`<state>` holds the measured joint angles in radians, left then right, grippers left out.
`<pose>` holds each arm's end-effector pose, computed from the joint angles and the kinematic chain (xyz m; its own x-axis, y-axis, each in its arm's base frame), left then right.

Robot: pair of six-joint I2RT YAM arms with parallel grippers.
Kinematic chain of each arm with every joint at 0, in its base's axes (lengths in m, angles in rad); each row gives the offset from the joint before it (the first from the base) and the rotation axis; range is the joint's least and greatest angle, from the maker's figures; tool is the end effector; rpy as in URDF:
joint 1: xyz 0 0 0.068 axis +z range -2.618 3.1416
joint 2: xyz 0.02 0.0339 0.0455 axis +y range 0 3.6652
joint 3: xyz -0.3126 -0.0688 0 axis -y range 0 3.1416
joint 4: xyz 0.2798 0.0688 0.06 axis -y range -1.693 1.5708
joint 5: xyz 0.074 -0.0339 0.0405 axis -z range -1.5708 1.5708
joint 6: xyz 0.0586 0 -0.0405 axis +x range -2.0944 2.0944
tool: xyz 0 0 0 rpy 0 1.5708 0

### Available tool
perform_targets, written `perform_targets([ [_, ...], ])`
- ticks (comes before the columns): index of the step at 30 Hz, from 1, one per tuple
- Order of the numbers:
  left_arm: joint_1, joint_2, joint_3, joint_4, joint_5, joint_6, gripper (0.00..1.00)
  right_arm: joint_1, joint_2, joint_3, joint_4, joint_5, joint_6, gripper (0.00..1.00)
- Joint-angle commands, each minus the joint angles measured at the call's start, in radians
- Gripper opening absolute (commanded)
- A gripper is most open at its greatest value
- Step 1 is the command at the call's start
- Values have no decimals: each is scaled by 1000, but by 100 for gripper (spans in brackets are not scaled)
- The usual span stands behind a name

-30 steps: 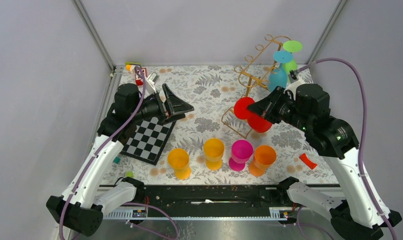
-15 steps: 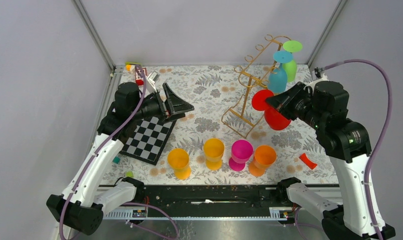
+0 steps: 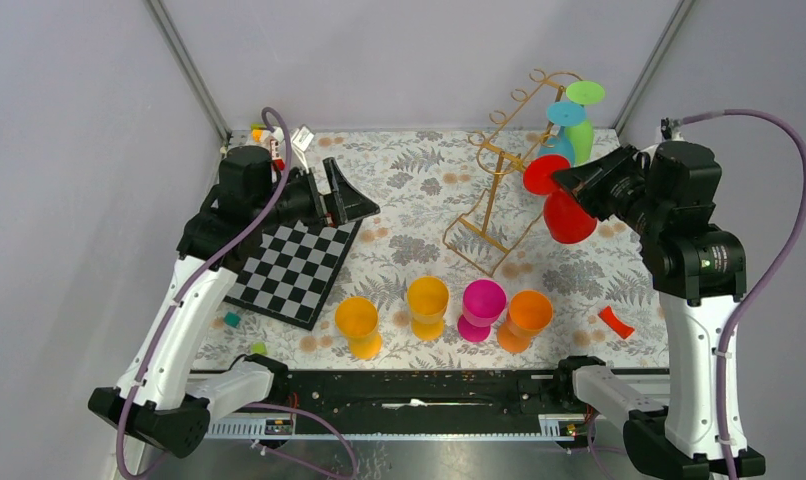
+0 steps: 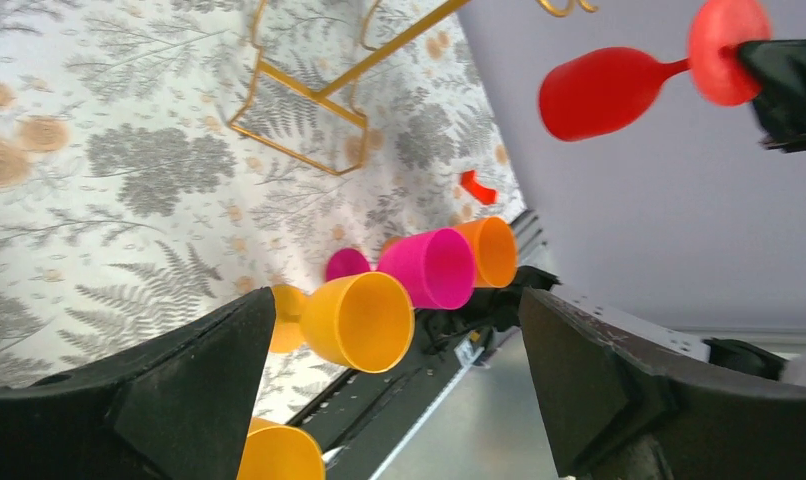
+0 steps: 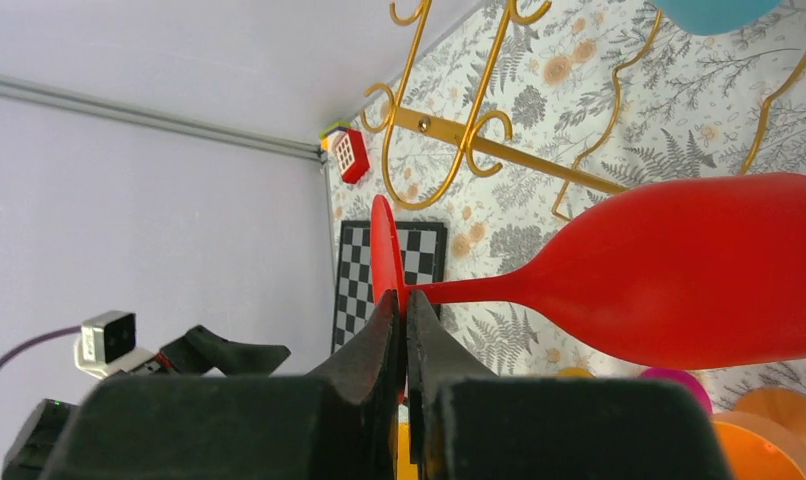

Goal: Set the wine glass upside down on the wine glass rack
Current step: Turn the wine glass upside down at the wine rack.

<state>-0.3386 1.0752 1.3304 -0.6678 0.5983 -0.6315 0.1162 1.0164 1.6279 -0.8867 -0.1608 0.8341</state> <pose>0.2145 -0.1105 0.4681 -0.7546 -0.2514 -0.6061 0.3911 0.5694 -0.7231 0.1747 0.0298 0.5532 -0.3795 0.6918 -0.6143 0.0202 0.6700 0.7421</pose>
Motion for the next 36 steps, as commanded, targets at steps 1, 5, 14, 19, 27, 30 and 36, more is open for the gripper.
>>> perform_targets([
  [1, 6, -1, 59, -72, -111, 138, 99, -52, 1, -3, 112, -77, 69, 0],
  [5, 6, -3, 74, -97, -159, 183, 99, -93, -18, -77, 191, -79, 119, 0],
  [14, 6, -2, 74, -110, -190, 211, 99, -166, -42, -133, 244, -15, 153, 0],
  [19, 5, 12, 86, -109, -172, 201, 99, -168, -83, -218, 343, 37, 208, 0],
  [27, 4, 30, 98, -100, -159, 182, 99, -168, -122, -285, 347, 101, 261, 0],
  [30, 4, 34, 98, -93, -142, 165, 99, -168, -122, -290, 340, 96, 270, 0],
  [36, 4, 35, 87, -82, -127, 147, 99, -168, -124, -299, 327, 106, 305, 0],
])
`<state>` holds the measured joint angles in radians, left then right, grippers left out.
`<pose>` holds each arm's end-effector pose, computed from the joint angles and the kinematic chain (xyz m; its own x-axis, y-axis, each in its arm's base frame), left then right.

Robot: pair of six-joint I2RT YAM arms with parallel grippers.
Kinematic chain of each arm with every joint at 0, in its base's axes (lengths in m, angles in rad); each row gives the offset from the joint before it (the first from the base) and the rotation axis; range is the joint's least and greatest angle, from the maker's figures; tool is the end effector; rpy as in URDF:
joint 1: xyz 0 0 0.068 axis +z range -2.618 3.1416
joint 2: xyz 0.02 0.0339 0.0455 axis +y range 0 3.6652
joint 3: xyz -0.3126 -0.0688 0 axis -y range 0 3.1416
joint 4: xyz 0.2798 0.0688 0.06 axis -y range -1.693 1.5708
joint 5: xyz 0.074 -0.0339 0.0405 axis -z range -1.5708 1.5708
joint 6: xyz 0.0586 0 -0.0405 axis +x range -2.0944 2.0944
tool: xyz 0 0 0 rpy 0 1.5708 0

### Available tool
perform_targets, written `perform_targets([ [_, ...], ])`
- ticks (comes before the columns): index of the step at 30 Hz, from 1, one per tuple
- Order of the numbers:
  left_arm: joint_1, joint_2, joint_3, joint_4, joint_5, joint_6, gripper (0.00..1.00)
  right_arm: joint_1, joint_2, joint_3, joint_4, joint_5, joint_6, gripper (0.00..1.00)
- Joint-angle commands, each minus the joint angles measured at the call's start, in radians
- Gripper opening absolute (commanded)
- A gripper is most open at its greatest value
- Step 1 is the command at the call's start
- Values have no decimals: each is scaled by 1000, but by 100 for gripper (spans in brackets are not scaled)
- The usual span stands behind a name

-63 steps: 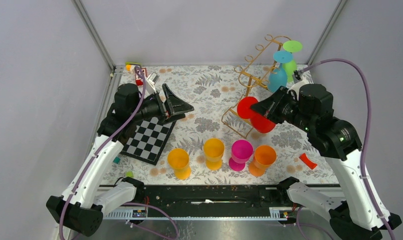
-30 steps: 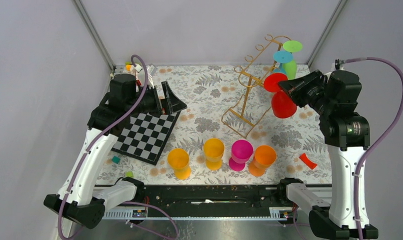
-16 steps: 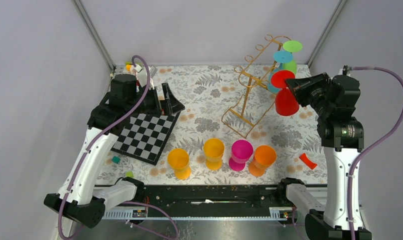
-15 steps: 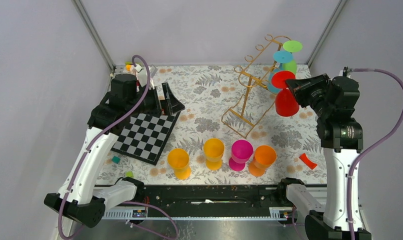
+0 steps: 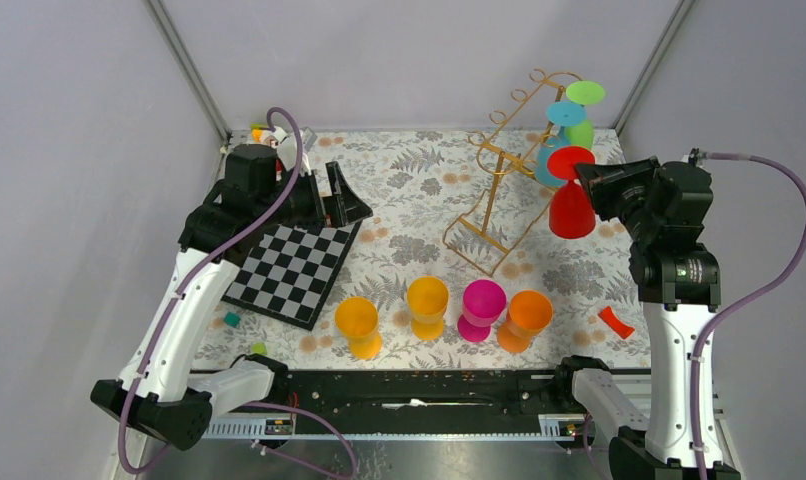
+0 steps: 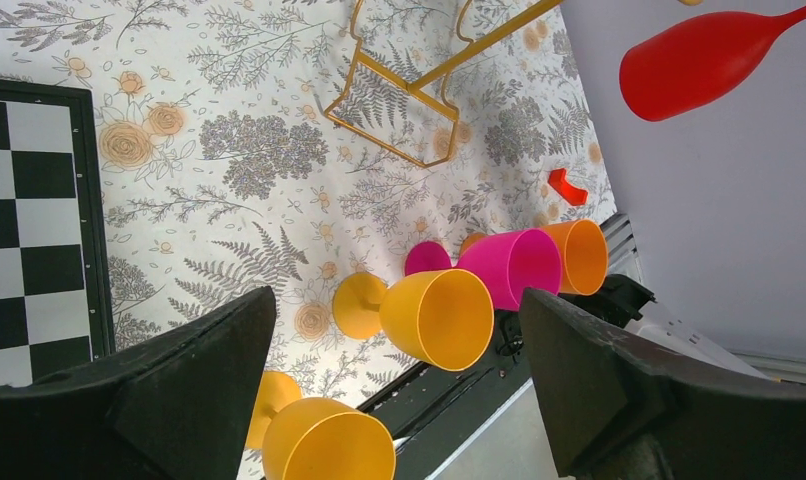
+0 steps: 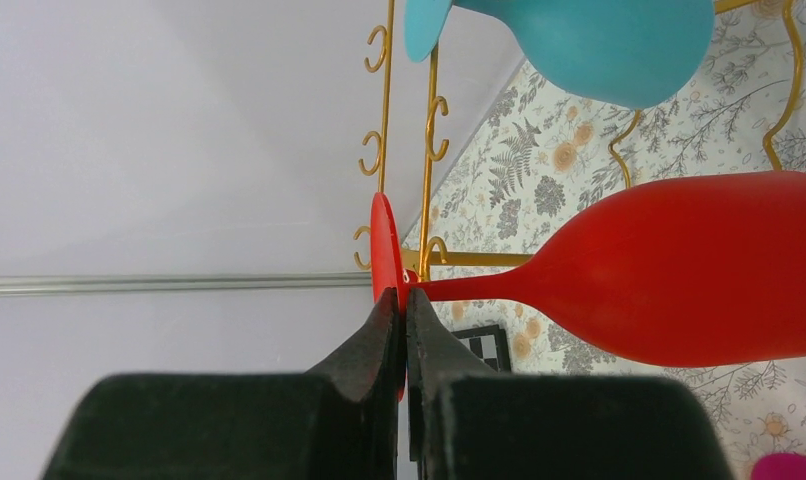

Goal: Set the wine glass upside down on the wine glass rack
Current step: Turn the wine glass upside down at the wine rack.

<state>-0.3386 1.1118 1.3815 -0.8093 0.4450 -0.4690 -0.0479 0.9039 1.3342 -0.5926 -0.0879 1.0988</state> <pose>0.2218 -0.1049 0.4609 -0.7253 -0.1771 -0.6653 0.3591 0.7271 -0.5851 0.1866 -0.0038 0.5090 -0.1080 0.8934 -0.4361 0.1261 0.4474 0.8854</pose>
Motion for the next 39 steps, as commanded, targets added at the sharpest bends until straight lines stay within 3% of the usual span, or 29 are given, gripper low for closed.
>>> perform_targets([
  [1, 4, -1, 33, 62, 30, -17, 99, -4, -12, -6, 33, 35, 47, 0],
  [14, 5, 2, 17, 68, 57, -43, 99, -4, -28, -18, 61, 115, 92, 0],
  [39, 4, 9, 30, 104, 78, -131, 99, -4, 123, 74, 104, 18, 220, 0],
])
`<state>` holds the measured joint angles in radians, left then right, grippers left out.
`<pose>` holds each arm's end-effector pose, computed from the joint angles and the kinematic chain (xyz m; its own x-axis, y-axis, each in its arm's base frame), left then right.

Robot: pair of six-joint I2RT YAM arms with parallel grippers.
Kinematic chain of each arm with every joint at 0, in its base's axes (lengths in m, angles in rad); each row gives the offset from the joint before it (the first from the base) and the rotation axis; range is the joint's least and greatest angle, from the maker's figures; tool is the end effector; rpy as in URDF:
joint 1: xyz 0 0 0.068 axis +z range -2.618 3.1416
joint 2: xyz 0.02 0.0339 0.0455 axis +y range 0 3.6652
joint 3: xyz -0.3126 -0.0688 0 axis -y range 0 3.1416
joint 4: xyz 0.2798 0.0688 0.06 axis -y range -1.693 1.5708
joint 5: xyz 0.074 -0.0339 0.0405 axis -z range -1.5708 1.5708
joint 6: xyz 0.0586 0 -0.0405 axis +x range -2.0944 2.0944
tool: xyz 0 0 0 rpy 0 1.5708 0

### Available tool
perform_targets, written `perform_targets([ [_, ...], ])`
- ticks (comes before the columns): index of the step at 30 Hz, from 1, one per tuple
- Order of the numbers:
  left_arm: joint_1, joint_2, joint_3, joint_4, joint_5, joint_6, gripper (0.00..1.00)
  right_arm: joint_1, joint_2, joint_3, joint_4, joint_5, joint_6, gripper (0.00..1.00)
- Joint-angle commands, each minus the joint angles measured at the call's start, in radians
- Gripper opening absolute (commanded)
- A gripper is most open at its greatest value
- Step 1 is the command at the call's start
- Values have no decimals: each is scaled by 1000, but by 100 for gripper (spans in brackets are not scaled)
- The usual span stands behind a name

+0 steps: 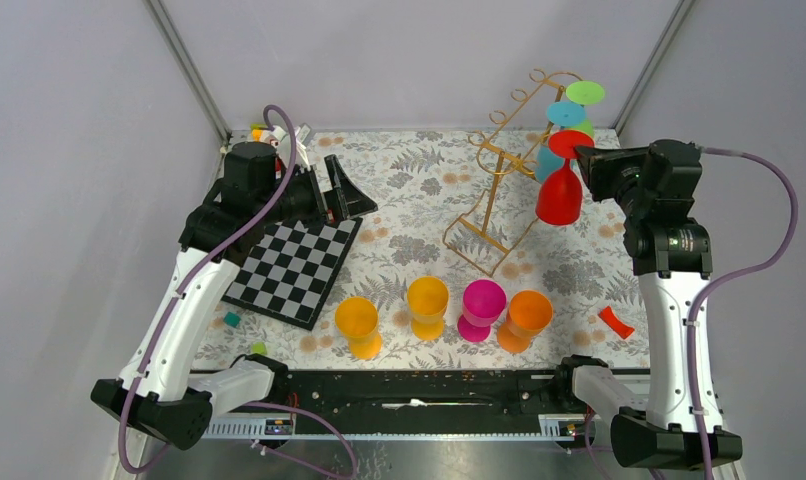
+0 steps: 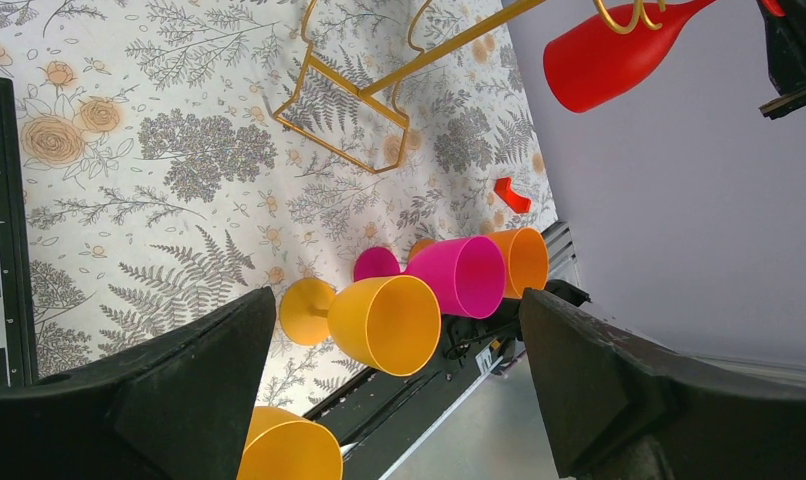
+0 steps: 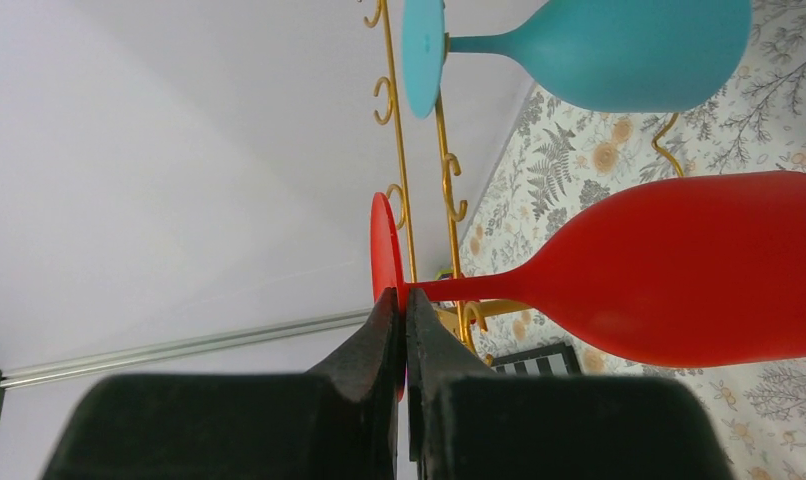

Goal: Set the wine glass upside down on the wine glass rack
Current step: Turn the wine glass upside down at the wine rack.

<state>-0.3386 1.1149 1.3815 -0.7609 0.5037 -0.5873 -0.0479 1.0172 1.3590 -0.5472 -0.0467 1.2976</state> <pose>0.2234 -0.1087 0.4663 -0.7558 -0.2484 -0.6059 0.3278 0.6575 -0.6784 0.2288 -0.0082 0.5027 -0.0529 0.9655 -0.2550 0.1968 0.2604 0.9452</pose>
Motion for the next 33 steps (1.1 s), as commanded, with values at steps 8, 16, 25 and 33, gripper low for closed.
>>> perform_targets([
  [8, 4, 24, 36, 55, 25, -15, 99, -4, 47, 82, 59, -24, 45, 0],
  [16, 4, 27, 43, 55, 44, 0, 99, -4, 80, 107, 58, -21, 64, 0],
  [25, 4, 17, 47, 54, 35, 12, 99, -4, 124, 142, 60, -35, 33, 0],
  [33, 4, 0, 32, 57, 25, 4, 99, -4, 127, 126, 97, -37, -26, 0],
])
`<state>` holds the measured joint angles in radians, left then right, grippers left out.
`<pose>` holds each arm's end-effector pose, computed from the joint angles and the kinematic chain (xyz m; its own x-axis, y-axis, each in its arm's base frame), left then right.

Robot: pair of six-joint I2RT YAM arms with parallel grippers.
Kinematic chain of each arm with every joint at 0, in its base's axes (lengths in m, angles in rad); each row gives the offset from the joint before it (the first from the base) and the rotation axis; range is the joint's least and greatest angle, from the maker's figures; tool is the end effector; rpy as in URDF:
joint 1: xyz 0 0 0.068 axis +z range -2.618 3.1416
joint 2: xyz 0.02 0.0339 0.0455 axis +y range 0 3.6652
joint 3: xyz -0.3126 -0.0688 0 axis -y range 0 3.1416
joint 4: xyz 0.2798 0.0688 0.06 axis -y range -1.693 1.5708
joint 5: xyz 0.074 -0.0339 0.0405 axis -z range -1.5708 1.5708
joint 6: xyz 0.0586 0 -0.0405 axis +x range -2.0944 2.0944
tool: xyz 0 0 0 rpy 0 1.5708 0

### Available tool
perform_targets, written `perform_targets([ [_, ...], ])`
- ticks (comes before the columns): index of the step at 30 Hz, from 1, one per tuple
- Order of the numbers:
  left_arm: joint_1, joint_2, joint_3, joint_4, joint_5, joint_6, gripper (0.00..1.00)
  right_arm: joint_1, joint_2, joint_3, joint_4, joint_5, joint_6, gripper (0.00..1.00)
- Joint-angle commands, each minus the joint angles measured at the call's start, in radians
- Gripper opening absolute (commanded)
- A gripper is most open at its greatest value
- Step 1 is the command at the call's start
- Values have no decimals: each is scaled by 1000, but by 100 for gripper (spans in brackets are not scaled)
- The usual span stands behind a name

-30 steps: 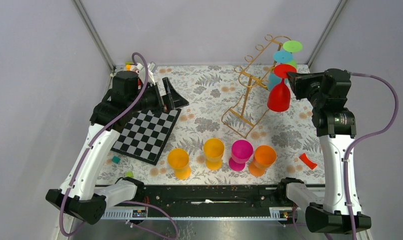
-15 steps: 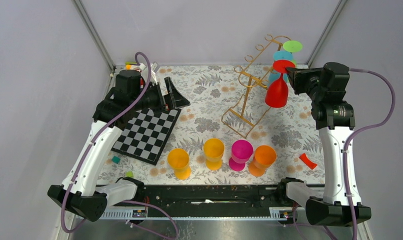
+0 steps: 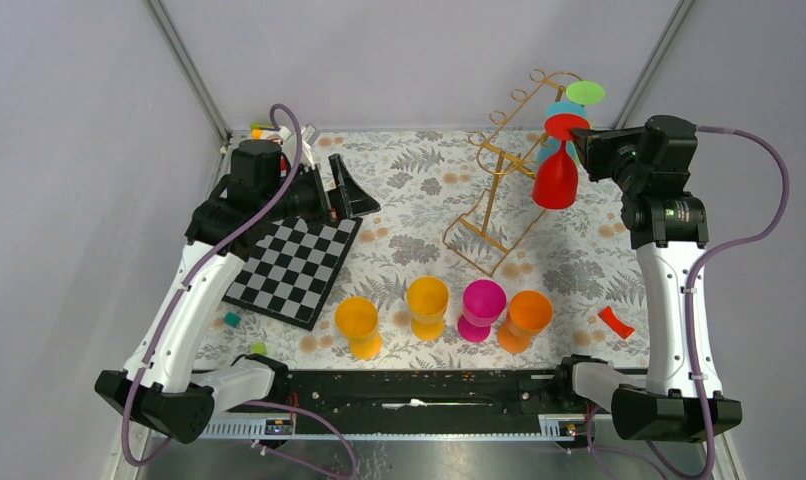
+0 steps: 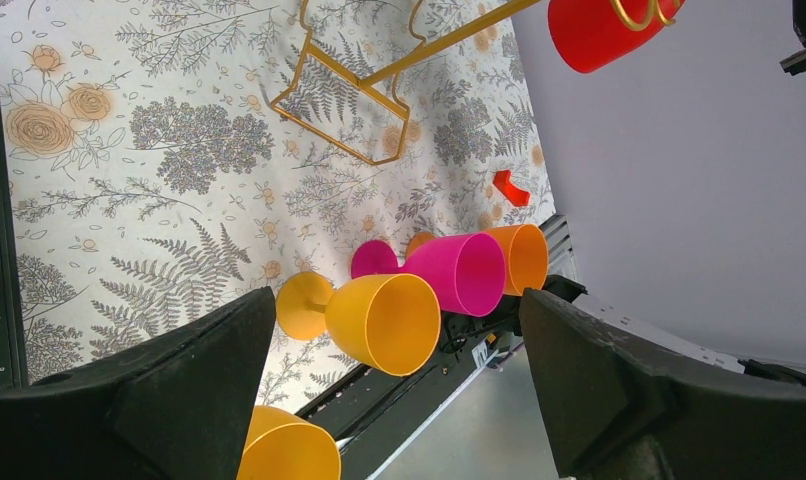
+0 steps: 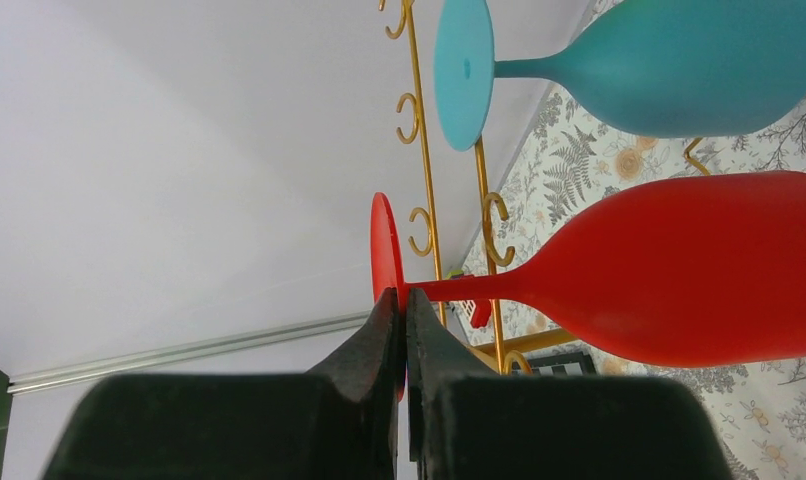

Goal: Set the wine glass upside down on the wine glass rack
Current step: Turn the wine glass upside down at the wine rack.

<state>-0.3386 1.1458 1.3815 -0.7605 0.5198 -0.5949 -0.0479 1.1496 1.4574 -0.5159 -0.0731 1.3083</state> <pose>0.2329 -0.1129 0.4594 -0.7802 -0.2409 -0.5773 0.3097 0.6530 -0.6911 0.2701 -0.0087 0.5134 -0.0764 0.9679 -0.2393 0.1932 0.2498 0.9488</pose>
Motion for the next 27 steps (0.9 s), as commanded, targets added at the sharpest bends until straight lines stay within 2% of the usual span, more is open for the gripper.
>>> perform_targets([
  [1, 5, -32, 30, 56, 9, 12, 99, -4, -8, 20, 72, -9, -35, 0],
  [27, 4, -60, 1, 56, 8, -2, 99, -4, 1, -81, 158, -27, -25, 0],
])
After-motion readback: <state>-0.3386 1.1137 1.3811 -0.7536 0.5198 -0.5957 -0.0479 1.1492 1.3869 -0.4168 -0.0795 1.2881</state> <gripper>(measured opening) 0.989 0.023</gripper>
